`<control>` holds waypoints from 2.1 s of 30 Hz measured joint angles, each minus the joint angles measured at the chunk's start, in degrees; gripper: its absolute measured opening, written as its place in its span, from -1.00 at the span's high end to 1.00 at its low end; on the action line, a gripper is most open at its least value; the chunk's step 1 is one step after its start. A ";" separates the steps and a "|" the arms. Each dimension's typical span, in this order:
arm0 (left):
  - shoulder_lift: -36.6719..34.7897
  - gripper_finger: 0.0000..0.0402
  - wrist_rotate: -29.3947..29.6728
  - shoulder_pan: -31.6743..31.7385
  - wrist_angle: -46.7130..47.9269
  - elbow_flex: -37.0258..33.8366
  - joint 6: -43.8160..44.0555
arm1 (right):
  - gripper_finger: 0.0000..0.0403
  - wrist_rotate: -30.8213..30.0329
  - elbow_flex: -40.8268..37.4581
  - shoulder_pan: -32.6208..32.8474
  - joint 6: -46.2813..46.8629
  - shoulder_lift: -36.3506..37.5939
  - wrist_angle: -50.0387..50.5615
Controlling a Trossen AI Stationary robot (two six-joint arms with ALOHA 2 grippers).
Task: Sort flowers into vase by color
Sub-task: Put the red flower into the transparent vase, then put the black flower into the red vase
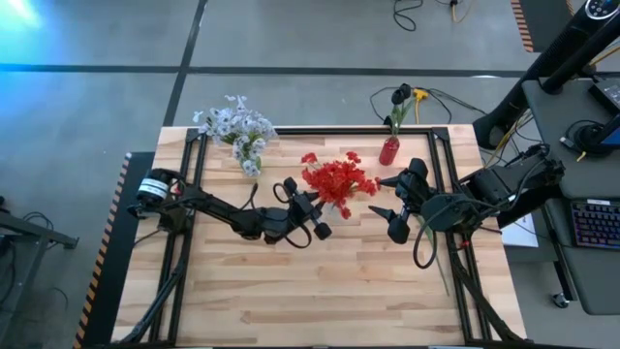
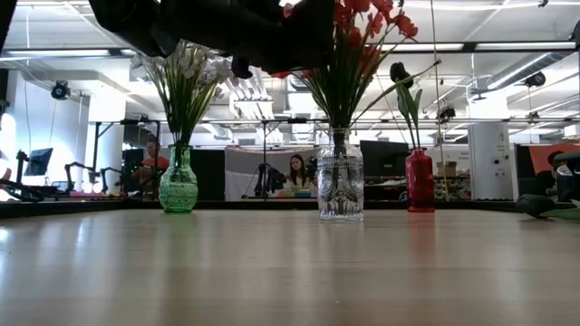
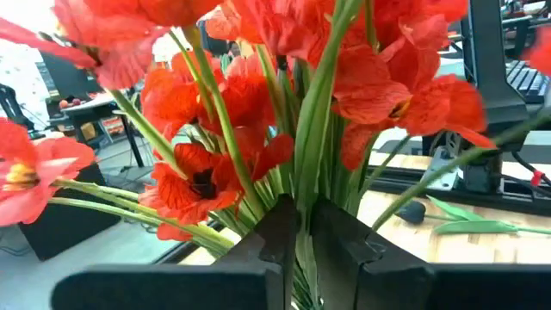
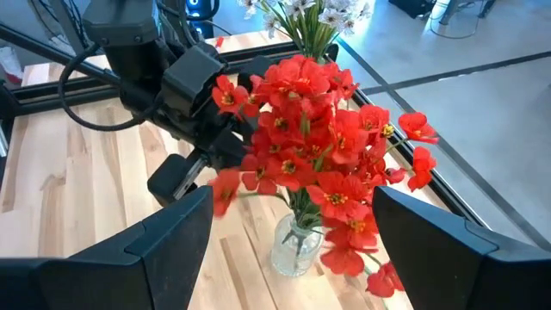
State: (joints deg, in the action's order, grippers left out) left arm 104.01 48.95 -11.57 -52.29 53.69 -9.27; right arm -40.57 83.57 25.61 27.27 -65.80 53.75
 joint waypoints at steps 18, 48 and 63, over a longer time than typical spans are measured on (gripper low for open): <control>0.00 0.58 -0.37 -0.54 1.42 -0.15 2.33 | -0.53 0.02 0.00 0.00 0.20 -0.01 -0.02; -8.38 -0.16 19.57 -17.09 8.85 -0.15 -11.99 | -0.53 5.18 -0.08 0.00 37.28 -3.38 26.96; -34.62 -0.16 13.06 -26.27 55.78 -0.36 13.00 | -0.53 24.20 -4.76 -0.26 47.57 -12.05 35.37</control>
State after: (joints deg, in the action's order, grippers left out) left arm 69.39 62.01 -37.85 3.49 53.34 3.73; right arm -16.37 78.81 25.35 74.83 -77.85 89.12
